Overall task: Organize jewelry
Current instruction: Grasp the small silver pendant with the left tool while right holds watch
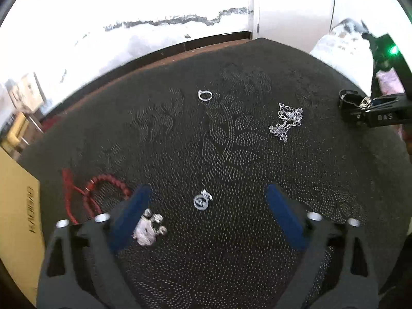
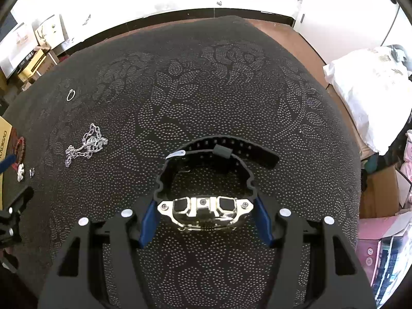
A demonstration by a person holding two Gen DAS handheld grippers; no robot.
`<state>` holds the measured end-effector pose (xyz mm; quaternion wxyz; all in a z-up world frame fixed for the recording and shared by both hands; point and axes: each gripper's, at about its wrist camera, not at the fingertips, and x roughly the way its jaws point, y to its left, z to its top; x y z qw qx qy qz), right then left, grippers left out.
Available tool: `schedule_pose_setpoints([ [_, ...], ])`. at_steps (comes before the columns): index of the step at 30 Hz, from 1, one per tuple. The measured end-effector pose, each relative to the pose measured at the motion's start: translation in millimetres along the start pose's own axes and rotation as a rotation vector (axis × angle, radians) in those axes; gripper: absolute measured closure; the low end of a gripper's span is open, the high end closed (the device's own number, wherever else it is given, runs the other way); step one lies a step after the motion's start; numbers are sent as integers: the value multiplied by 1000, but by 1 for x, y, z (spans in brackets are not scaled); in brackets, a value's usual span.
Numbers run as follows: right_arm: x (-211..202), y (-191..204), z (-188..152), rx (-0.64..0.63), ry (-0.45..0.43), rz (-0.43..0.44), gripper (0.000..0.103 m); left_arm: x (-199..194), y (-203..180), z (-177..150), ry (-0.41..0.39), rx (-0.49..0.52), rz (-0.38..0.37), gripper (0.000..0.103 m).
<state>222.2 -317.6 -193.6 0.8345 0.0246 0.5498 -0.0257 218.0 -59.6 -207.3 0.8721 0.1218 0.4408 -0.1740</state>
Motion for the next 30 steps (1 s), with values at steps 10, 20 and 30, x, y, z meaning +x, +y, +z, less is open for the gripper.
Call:
schedule_pose_setpoints([
  [10, 0, -4, -2, 2, 3, 14, 42, -6, 18, -12, -2, 134, -30, 22],
  [20, 3, -1, 0, -6, 3, 23, 42, -1, 44, -23, 9, 232, -69, 22],
  [30, 6, 0, -1, -19, 2, 11, 42, 16, 22, -7, 25, 79, -86, 21],
])
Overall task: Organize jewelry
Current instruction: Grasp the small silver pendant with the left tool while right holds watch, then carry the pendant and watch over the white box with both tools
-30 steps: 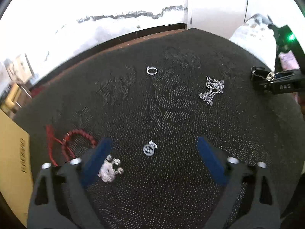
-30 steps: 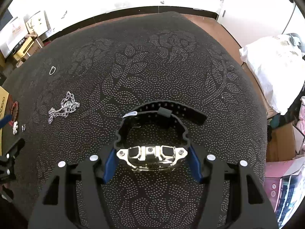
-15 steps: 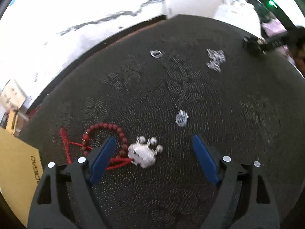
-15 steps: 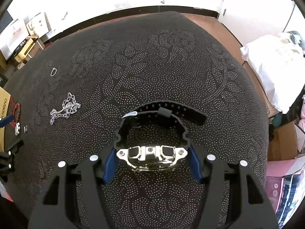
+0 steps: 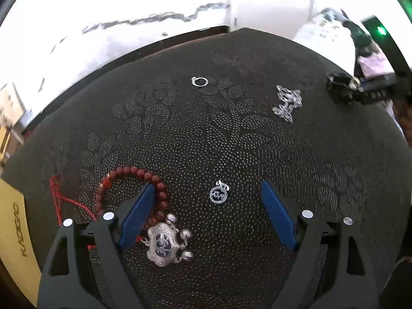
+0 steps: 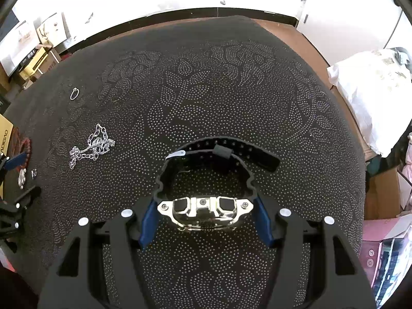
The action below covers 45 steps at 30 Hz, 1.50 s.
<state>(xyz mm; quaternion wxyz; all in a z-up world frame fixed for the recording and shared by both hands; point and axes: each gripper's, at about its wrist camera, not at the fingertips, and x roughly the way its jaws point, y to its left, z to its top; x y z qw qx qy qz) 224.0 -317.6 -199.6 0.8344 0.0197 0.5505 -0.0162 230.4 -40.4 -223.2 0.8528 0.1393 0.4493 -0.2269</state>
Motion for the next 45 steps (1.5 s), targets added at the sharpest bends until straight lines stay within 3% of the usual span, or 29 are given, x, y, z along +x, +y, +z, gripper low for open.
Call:
schedule_pose_setpoints([
  [4, -1, 0, 0, 6, 0, 4, 42, -3, -7, 3, -22, 25, 53, 29],
  [7, 0, 0, 0, 5, 2, 6, 42, -13, -16, 2, -68, 45, 49, 36],
  [10, -1, -1, 0, 5, 2, 10, 42, -20, -22, 5, -88, 44, 16, 36],
  [12, -2, -1, 0, 4, 2, 11, 42, -15, -26, 2, -45, 50, -17, 36],
  [14, -2, -2, 0, 2, 1, 10, 42, -8, -29, -4, -41, 70, 11, 35],
  [22, -2, -5, 0, 14, 1, 11, 42, -8, -23, -8, -46, 6, 3, 36],
  [25, -2, -4, 0, 12, 1, 8, 42, -9, -26, -9, -49, 5, 11, 41],
  [29, -3, -3, 0, 13, 1, 8, 42, -14, -29, -11, -54, 5, 14, 68],
  [31, -3, -3, 0, 13, 1, 6, 42, -16, -27, -11, -51, -8, 25, 73],
  [33, -3, -2, 0, 13, 1, 4, 42, -17, -23, -10, -51, -14, 35, 90],
  [45, -8, -2, 0, 14, -17, 5, 42, -21, -22, -6, -27, -35, 50, 91],
])
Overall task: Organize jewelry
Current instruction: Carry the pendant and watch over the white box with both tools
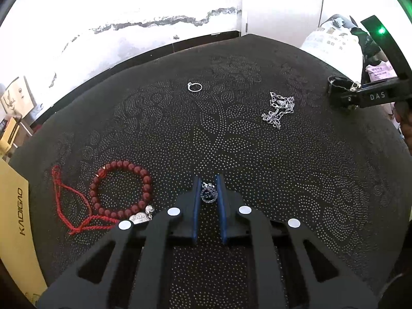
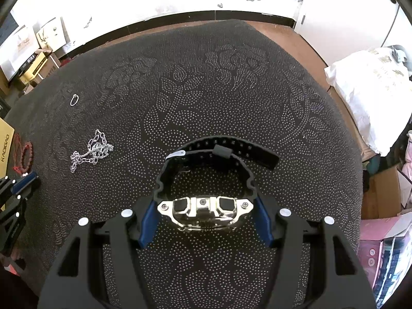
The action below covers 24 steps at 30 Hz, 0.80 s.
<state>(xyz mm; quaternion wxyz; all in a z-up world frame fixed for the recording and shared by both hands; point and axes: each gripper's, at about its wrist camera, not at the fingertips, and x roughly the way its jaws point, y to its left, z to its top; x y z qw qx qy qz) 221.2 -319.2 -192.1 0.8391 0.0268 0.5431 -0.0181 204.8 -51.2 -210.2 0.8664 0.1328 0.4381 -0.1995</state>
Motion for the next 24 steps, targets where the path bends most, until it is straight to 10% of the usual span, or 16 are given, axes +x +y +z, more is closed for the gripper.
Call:
schedule_pose_setpoints([
  [24, -96, 120, -2, -206, -154, 106, 42, -116, 45, 23, 18, -250, 205, 91],
])
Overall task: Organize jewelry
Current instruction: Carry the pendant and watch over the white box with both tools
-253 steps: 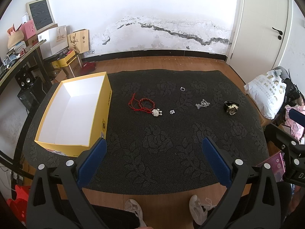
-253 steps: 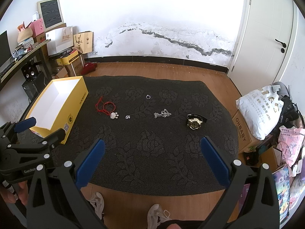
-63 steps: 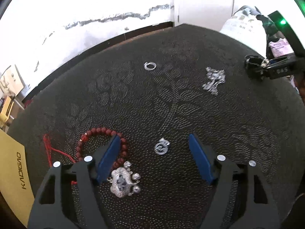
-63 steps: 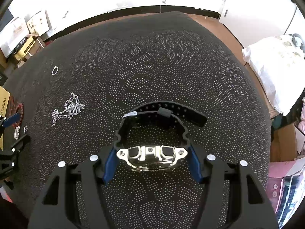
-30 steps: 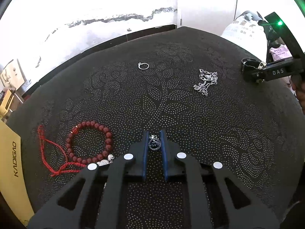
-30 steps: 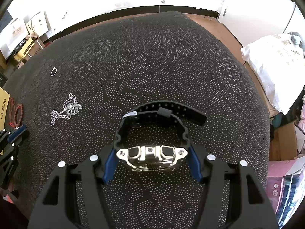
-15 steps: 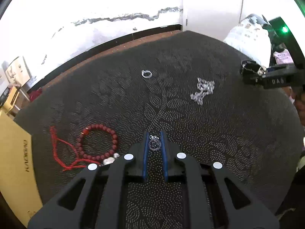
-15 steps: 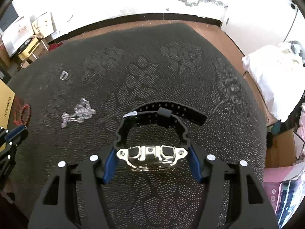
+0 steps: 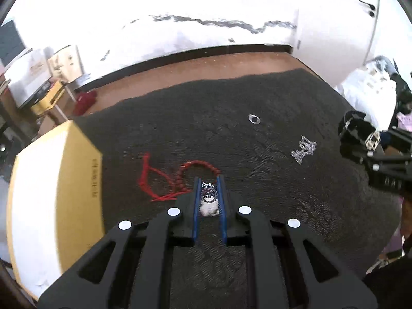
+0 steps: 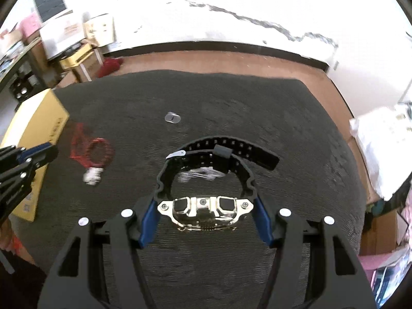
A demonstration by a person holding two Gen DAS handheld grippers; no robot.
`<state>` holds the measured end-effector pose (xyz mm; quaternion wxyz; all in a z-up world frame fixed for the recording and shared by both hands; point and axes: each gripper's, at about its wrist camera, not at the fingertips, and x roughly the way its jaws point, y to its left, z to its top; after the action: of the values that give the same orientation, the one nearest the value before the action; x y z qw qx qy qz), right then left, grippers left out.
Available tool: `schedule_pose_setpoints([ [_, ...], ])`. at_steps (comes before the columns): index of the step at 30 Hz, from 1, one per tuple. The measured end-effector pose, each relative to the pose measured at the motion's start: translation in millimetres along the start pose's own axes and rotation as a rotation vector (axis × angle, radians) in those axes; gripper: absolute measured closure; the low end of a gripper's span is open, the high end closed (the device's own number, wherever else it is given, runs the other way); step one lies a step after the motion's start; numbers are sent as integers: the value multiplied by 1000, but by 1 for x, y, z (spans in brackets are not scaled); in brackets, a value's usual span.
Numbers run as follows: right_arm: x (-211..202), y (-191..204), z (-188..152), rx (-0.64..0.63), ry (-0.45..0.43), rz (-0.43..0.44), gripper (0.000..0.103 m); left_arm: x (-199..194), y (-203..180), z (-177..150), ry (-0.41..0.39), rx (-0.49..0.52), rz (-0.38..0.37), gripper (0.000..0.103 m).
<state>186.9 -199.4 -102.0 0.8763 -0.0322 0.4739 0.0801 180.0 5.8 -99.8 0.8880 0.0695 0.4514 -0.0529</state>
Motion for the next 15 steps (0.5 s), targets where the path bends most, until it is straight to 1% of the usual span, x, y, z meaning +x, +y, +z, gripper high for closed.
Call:
schedule_pose_setpoints([
  [7, -26, 78, 18, -99, -47, 87, 42, -46, 42, 1, -44, -65, 64, 90],
  [10, -36, 119, 29, -146, -69, 127, 42, -61, 71, -5, -53, -104, 100, 90],
  [15, -49, 192, 45, -228, -96, 197, 42, -84, 129, -27, -58, -195, 149, 90],
])
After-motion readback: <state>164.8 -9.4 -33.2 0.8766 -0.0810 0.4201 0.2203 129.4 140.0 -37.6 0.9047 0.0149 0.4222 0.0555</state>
